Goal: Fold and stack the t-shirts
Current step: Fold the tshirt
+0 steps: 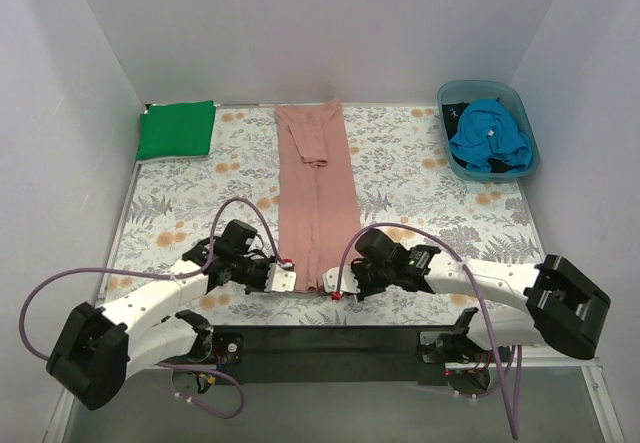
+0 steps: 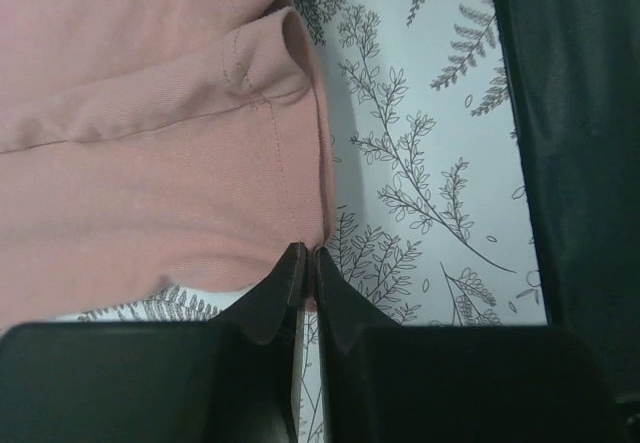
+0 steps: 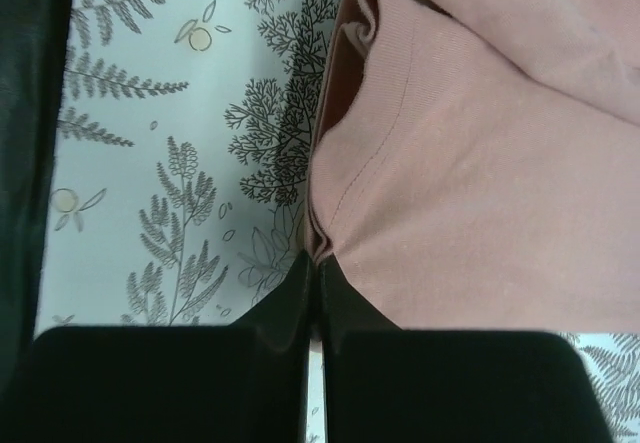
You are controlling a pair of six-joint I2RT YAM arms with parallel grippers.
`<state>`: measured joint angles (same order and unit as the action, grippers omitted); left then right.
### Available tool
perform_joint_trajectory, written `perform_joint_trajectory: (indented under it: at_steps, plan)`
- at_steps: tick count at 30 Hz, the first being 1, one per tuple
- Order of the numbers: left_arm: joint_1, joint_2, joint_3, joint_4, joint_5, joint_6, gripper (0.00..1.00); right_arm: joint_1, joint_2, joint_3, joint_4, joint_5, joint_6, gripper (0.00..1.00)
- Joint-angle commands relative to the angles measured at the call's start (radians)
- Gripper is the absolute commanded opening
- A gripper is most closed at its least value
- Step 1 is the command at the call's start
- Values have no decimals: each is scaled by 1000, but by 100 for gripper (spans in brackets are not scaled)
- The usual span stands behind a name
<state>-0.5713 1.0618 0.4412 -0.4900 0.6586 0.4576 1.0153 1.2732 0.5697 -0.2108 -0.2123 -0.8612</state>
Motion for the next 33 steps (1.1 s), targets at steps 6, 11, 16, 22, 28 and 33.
perform_joint_trajectory:
  at_steps: [6, 11, 16, 22, 28, 33]
  plan:
    - [-27, -166, 80, -202, 30, -131, 0, 9, -72, 139, -269, -13, 94, 1]
    - [5, -149, 125, -99, -13, -244, 0, -46, -58, 179, -251, 17, -4, 1]
    - [146, 6, 195, -6, 64, -208, 0, -139, -5, 254, -236, 16, -88, 1]
    - [252, 243, 338, 136, 99, -146, 0, -273, 159, 393, -193, -12, -220, 1]
    - [324, 453, 528, 203, 128, -96, 0, -403, 383, 635, -183, -50, -318, 1]
    - [370, 660, 677, 248, 136, -89, 0, -471, 570, 820, -183, -74, -371, 1]
